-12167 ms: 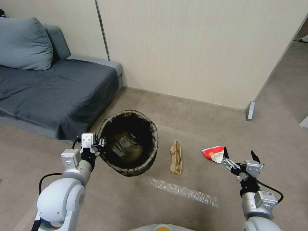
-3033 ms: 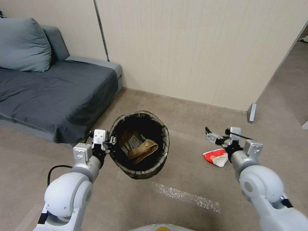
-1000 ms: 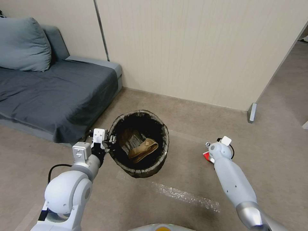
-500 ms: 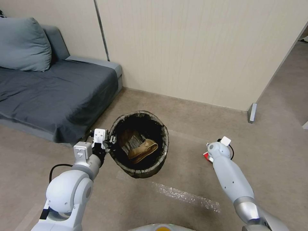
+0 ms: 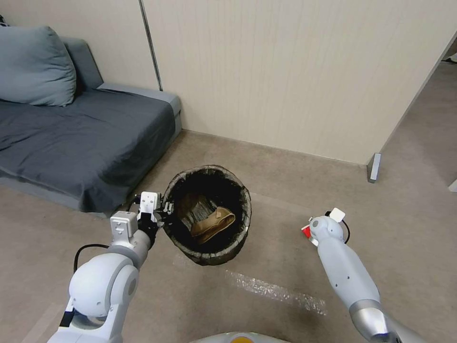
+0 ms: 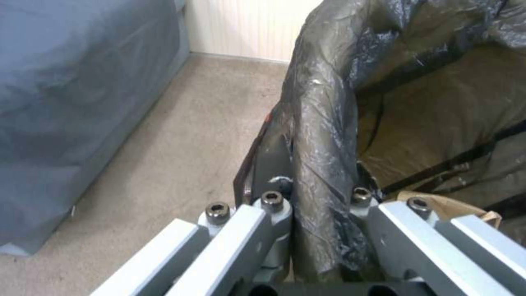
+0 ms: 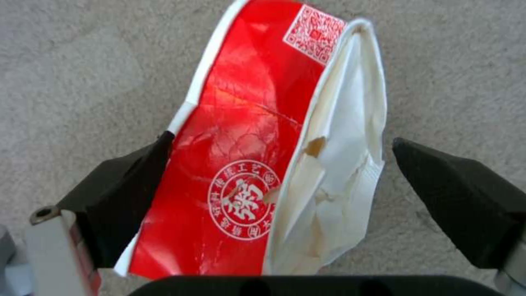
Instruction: Pick up the trash bin, then pick up the garbage from the floor and place it into the trash bin.
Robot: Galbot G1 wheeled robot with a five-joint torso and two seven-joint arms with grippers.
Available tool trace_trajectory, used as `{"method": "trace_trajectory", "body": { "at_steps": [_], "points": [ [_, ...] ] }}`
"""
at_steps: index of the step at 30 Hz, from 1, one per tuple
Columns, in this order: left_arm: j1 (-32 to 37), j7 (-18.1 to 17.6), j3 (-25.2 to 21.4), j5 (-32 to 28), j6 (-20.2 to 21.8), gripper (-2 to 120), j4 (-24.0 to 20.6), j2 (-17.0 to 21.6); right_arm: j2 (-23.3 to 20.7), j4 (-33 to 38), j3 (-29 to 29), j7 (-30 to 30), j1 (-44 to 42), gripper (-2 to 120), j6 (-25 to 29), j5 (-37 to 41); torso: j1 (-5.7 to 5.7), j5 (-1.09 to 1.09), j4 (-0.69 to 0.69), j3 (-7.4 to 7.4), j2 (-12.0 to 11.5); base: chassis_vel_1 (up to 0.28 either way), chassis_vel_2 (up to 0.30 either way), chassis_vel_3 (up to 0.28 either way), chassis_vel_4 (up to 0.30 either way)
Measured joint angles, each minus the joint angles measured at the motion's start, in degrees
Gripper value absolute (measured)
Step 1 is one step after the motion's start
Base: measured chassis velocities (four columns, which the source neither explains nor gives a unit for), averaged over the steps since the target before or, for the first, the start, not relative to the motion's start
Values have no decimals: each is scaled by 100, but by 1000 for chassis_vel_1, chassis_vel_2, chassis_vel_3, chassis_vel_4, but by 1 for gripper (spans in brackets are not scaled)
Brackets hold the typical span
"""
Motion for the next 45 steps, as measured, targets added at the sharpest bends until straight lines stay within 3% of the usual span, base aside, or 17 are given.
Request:
{"method": "trace_trajectory", "body": {
  "at_steps": [8, 11, 29, 39, 42, 43, 45],
  "points": [
    [7, -1, -2, 2, 2, 3, -22, -10, 44, -410, 31, -126, 156, 76, 183, -168, 0, -1, 0, 0, 0, 0, 0, 0, 0],
    [-2, -1, 0, 7, 4, 3, -22, -13, 32, -407, 32, -174, 139, 61, 210, -192, 0, -2, -1, 0, 0, 0, 0, 0, 0],
    [11, 1, 32, 23, 9, 3, -19, -13, 25, -359, 19, -224, 33, 0, 327, -317, 0, 1, 1, 0, 0, 0, 0, 0, 0],
    [18, 1, 61, 31, 9, 3, -34, -25, -93, 284, 22, -438, -321, 0, 509, -1011, 0, 0, 0, 0, 0, 0, 0, 0, 0],
    [19, 2, 70, 33, 9, 3, -60, -23, -255, 1259, 9, -705, -779, 0, 630, -1525, 0, 1, -2, 0, 0, 0, 0, 0, 0],
    [19, 2, 70, 33, 9, 3, -60, -23, -255, 1259, 9, -705, -779, 0, 630, -1525, 0, 1, -2, 0, 0, 0, 0, 0, 0],
    [19, 5, 68, 29, 9, 3, -70, -10, -405, 2156, -33, -817, -1027, 0, 617, -1654, 0, -1, -2, 0, 0, 0, 0, 0, 0]
  ]
}}
